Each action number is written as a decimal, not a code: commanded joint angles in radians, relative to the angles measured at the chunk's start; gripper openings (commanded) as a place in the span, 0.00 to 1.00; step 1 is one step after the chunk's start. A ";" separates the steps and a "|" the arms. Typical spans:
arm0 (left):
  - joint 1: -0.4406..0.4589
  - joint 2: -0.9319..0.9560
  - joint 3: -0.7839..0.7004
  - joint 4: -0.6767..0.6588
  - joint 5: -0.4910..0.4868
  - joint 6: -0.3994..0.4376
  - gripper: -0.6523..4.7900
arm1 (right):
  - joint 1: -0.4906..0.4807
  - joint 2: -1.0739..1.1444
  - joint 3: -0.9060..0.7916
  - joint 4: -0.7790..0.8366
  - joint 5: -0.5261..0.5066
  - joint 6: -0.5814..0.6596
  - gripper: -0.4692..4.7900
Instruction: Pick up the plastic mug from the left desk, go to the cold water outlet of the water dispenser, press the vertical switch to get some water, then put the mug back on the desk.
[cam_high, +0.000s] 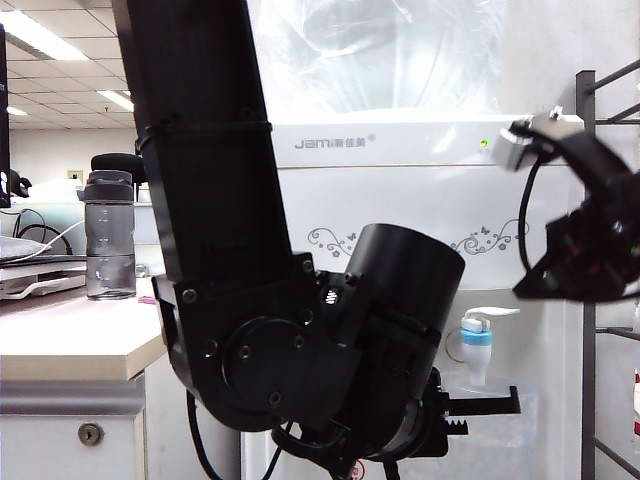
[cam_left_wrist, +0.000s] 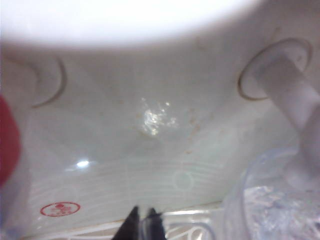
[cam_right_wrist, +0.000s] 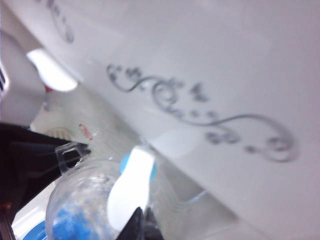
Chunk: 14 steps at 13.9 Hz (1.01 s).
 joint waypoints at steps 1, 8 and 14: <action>-0.003 -0.010 0.004 0.043 -0.007 -0.003 0.11 | 0.000 -0.067 0.002 -0.001 0.006 0.004 0.08; 0.000 -0.010 0.004 0.004 0.023 0.027 0.11 | 0.000 -0.193 0.002 -0.002 0.028 0.005 0.08; 0.000 -0.010 0.004 -0.002 0.114 0.094 0.11 | 0.000 -0.249 0.013 0.005 0.049 0.005 0.08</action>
